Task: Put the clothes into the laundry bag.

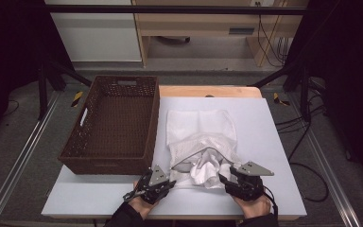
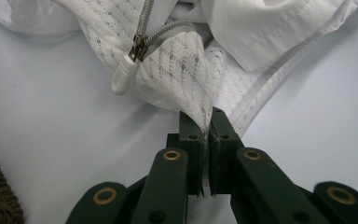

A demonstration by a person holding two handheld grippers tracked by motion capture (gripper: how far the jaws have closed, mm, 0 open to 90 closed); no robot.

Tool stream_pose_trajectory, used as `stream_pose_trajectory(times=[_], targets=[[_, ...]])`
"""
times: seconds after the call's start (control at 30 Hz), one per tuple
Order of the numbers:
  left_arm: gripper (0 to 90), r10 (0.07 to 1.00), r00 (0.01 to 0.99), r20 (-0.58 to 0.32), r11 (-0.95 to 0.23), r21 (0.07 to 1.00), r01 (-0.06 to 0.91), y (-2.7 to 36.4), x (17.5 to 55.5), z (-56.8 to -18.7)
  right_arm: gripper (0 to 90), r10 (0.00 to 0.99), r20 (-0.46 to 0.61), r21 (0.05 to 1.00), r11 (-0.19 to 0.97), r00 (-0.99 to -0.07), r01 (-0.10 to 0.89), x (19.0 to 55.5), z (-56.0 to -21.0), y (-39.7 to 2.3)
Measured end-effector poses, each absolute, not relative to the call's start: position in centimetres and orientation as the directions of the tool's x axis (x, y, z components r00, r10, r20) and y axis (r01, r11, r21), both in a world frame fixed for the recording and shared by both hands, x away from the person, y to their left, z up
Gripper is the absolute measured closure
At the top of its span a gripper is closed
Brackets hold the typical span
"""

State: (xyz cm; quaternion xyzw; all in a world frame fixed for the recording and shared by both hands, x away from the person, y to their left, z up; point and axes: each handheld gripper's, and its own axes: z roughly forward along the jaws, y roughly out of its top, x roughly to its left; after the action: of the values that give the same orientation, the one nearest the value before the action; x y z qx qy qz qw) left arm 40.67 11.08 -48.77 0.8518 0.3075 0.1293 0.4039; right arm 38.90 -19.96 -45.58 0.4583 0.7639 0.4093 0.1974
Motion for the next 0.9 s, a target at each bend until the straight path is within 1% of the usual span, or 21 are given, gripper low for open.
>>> stream_pose_trajectory(times=[0.1, 0.2, 0.23, 0.37, 0.4, 0.43, 0.5, 0.53, 0.6, 0.67, 0.8, 0.9], targets=[[84.6, 0.629, 0.777, -0.031, -0.484, 0.767, 0.422, 11.1, 40.7, -48.8, 46.3, 0.86, 0.079, 0.761, 0.274, -0.504, 0.588, 39.2, -46.7, -19.5], [84.6, 0.629, 0.777, -0.031, -0.484, 0.767, 0.422, 11.1, 40.7, -48.8, 52.5, 0.86, 0.085, 0.713, 0.3, -0.503, 0.634, 40.0, -47.6, -18.9], [84.6, 0.629, 0.777, -0.031, -0.484, 0.767, 0.422, 11.1, 40.7, -48.8, 55.2, 0.861, 0.076, 0.701, 0.312, -0.502, 0.641, 40.3, -47.8, -18.7], [84.6, 0.628, 0.778, -0.03, -0.484, 0.767, 0.421, 11.1, 40.7, -48.8, 74.1, 0.876, 0.032, 0.688, 0.329, -0.481, 0.646, 40.7, -47.6, -18.5], [84.6, 0.628, 0.777, -0.03, -0.484, 0.767, 0.42, 11.1, 40.7, -48.8, 77.6, 0.876, 0.041, 0.686, 0.324, -0.48, 0.652, 40.8, -47.5, -18.5], [84.6, 0.628, 0.778, -0.029, -0.485, 0.767, 0.42, 11.1, 40.7, -48.8, 79.3, 0.875, 0.044, 0.686, 0.324, -0.482, 0.651, 40.9, -47.5, -18.5], [84.6, 0.628, 0.778, -0.031, -0.484, 0.767, 0.421, 11.1, 40.7, -48.8, 80.5, 0.875, 0.024, 0.69, 0.335, -0.483, 0.641, 41.0, -47.2, -18.3], [84.6, 0.628, 0.777, -0.031, -0.484, 0.767, 0.421, 11.1, 40.7, -48.8, 82.9, 0.872, 0.013, 0.701, 0.341, -0.489, 0.627, 41.0, -46.9, -18.2], [84.6, 0.628, 0.778, -0.029, -0.485, 0.767, 0.42, 11.1, 40.7, -48.8, 83.7, 0.87, 0.015, 0.729, 0.328, -0.493, 0.6, 40.9, -46.3, -18.2], [84.6, 0.628, 0.778, -0.029, -0.485, 0.767, 0.42, 11.1, 40.7, -48.8, 87.6, 0.861, 0.019, 0.767, 0.314, -0.509, 0.559, 40.9, -45.6, -18.1], [84.6, 0.628, 0.778, -0.029, -0.485, 0.767, 0.42, 11.1, 40.7, -48.8, 88.7, 0.841, 0.042, 0.791, 0.302, -0.539, 0.532, 41.4, -44.7, -17.1], [84.7, 0.628, 0.778, -0.028, -0.485, 0.768, 0.419, 11.1, 40.7, -48.8, 88.7, 0.832, 0.035, 0.793, 0.314, -0.553, 0.522, 42.3, -44.7, -15.9]])
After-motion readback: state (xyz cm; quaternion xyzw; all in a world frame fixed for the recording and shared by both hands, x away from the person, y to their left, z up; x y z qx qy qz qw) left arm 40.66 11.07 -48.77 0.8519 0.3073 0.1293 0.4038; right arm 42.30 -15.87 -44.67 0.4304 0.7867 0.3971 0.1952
